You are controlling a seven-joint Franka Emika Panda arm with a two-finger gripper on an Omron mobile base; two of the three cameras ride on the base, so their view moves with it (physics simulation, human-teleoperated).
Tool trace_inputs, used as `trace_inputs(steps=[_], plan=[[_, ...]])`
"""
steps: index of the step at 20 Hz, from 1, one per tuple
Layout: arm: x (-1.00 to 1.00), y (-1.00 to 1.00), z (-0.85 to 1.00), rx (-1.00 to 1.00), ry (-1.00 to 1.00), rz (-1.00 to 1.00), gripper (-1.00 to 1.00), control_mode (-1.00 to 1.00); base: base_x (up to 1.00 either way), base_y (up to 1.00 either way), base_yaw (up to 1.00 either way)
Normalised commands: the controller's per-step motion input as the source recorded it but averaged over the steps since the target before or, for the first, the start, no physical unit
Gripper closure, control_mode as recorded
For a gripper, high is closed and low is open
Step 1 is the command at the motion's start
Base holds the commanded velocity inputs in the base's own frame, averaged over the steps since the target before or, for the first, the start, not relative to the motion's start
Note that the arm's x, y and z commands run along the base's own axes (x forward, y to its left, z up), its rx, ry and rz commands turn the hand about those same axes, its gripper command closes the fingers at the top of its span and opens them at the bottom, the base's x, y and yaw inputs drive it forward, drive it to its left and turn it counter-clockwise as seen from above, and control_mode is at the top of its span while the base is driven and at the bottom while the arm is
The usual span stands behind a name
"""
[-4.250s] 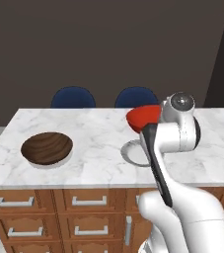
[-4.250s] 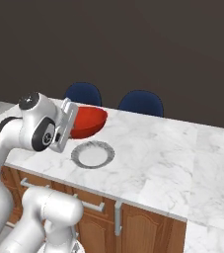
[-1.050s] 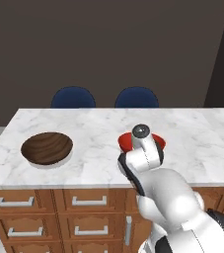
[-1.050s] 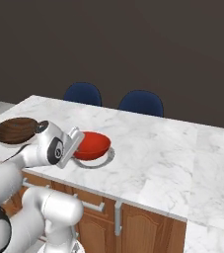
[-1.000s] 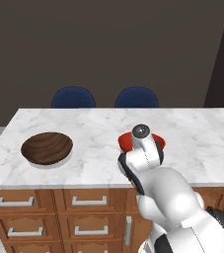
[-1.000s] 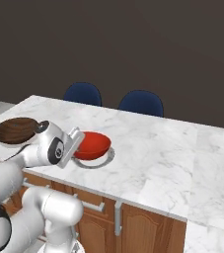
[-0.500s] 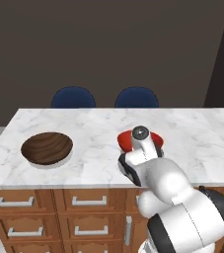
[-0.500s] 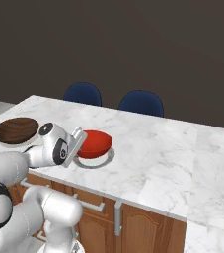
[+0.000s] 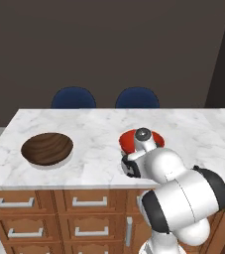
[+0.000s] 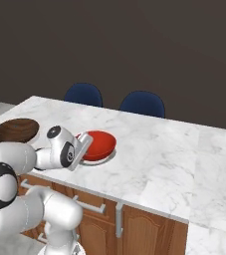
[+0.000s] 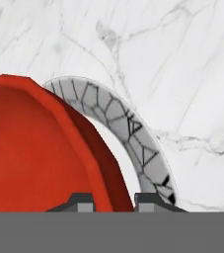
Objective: Move the bowls from the cabinet to the plates on the dining table.
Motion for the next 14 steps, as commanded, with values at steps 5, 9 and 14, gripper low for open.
trace_inputs(steps=[5,9,14], plan=[[-0.06,-0.07,-0.15,0.00,0.06,-0.01,1.00,-1.00,0.00,0.00,0.00],[-0.31,-0.02,0.00,0.02,0.09,-0.02,1.00,-1.00,0.00,0.00,0.00],[-0.25,0.00,-0.01,0.01,0.12,-0.03,-1.00,-1.00,0.00,0.00,0.00]])
